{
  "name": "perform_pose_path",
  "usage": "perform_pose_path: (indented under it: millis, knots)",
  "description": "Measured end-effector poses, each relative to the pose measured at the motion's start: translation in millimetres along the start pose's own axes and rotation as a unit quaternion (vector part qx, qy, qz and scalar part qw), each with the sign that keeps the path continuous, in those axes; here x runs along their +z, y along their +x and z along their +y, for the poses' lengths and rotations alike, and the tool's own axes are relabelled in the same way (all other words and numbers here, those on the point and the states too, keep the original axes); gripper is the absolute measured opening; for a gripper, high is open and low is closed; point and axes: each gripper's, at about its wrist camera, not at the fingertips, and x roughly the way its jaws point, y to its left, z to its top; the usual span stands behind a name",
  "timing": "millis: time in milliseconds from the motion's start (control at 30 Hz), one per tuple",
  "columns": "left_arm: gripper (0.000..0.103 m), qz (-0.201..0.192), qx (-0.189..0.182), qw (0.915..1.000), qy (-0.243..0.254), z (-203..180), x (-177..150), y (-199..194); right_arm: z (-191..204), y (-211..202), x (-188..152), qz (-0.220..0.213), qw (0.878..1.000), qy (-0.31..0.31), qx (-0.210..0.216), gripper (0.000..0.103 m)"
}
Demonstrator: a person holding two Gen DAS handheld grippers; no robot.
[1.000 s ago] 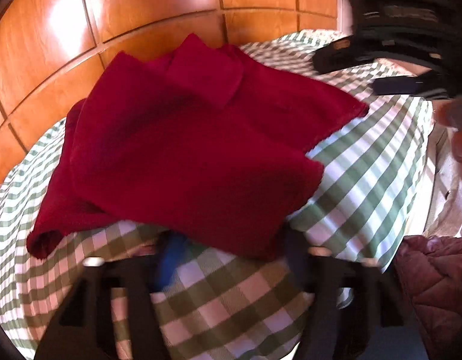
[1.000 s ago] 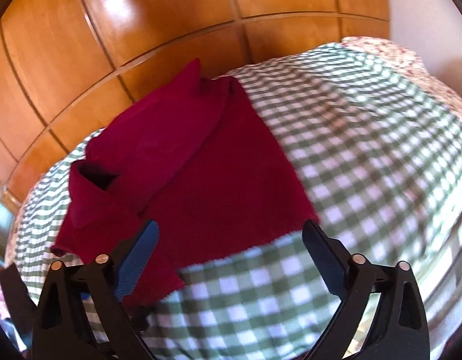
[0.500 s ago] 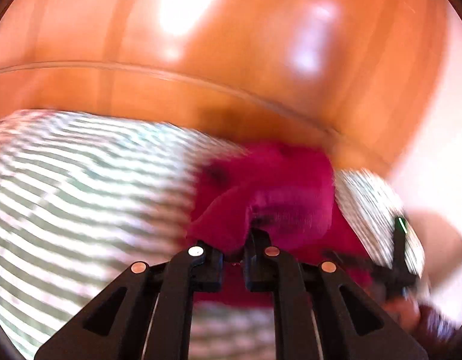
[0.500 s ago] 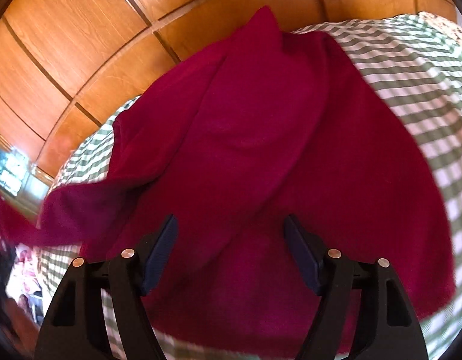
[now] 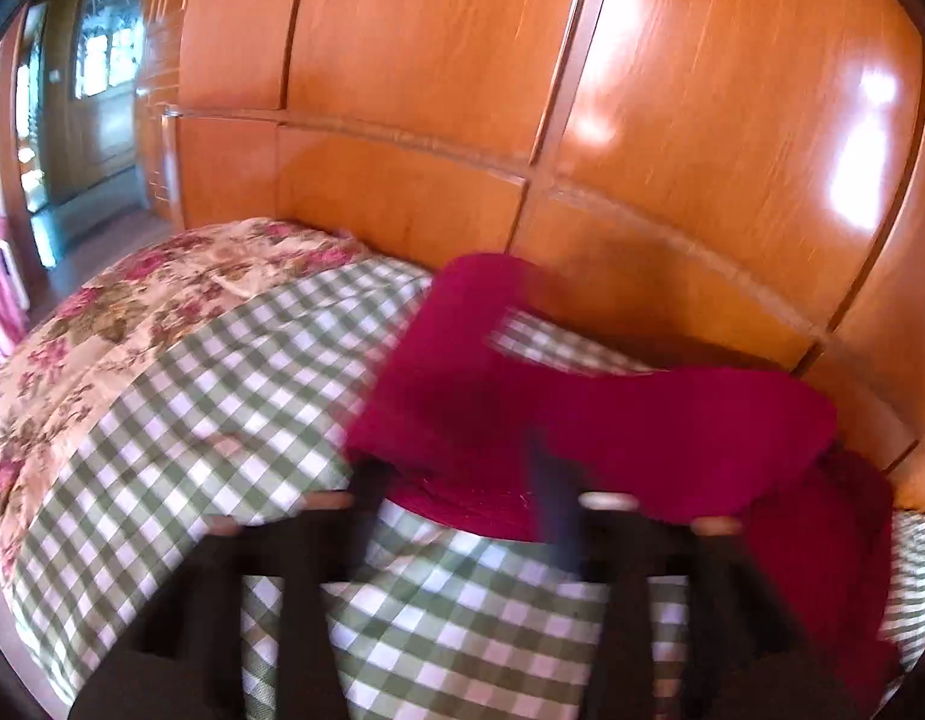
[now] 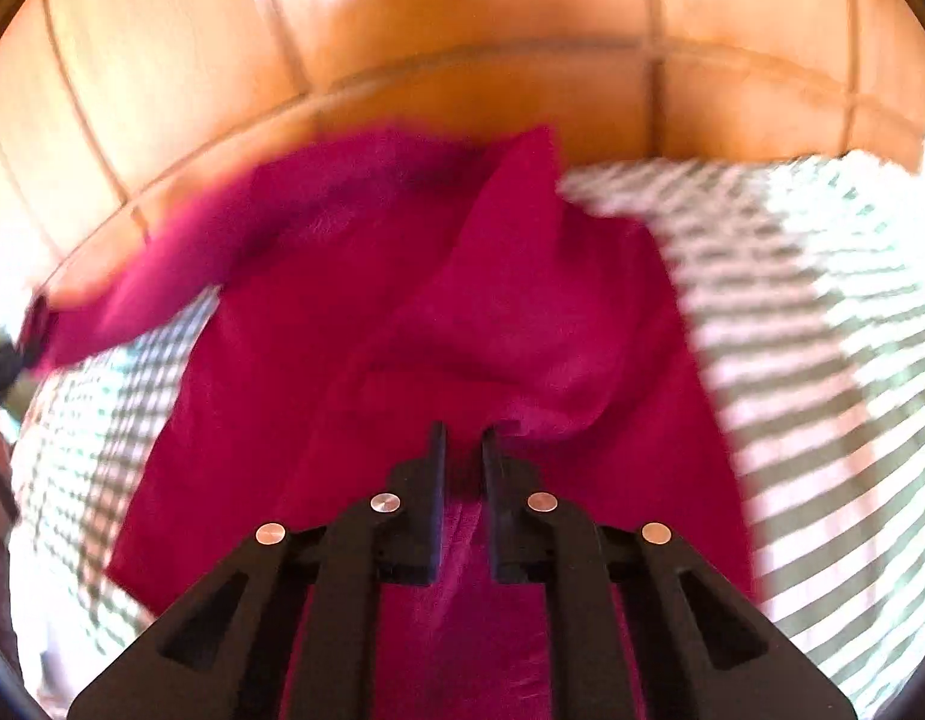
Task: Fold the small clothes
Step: 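Grasp the maroon shirt with the left tool while the right tool grasps it too, lift, then shake the shirt out and lay it flat on the bed with both tools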
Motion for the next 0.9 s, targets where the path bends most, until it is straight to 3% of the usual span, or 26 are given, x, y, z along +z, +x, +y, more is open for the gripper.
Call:
perform_pose_path:
  millis: [33,133,233,300,367,433,500,633,700,767,900]
  knots:
    - [0.071,-0.009,0.001,1.0000,0.002,0,-9,-1,-17,-3,11,-0.011,1.000,0.007,-0.022,0.010]
    - [0.070,0.022,-0.026,0.9993,0.014,-1,-30,4,-75,-2,39,-0.024,0.995,0.041,-0.090,0.010]
    - [0.070,0.060,-0.079,0.9947,0.027,-11,-60,-5,-126,7,58,-0.026,0.985,0.063,-0.161,0.010]
    - [0.070,0.089,-0.129,0.9866,0.043,-22,-84,-15,-154,17,71,-0.023,0.978,0.082,-0.192,0.010]
    - [0.070,0.126,-0.183,0.9741,0.046,-29,-105,-20,-180,27,83,-0.025,0.969,0.091,-0.227,0.023]
    - [0.070,0.154,-0.226,0.9608,0.042,-34,-122,-24,-194,27,90,-0.038,0.962,0.095,-0.253,0.077]
    - [0.070,0.175,-0.257,0.9496,0.038,-42,-139,-29,-198,18,89,-0.056,0.957,0.101,-0.267,0.080]
    - [0.070,0.212,-0.293,0.9320,0.024,-57,-164,-31,-183,-8,58,-0.043,0.973,0.094,-0.208,0.080]
    - [0.070,0.219,-0.301,0.9281,0.018,-59,-171,-33,-167,-19,34,-0.032,0.981,0.084,-0.173,0.080]
    - [0.067,0.221,-0.313,0.9234,0.012,-62,-174,-37,-150,-25,1,0.004,0.991,0.078,-0.111,0.080]
    - [0.050,0.235,-0.329,0.9147,0.015,-69,-182,-41,-130,-16,-57,0.085,0.992,0.081,-0.034,0.078]
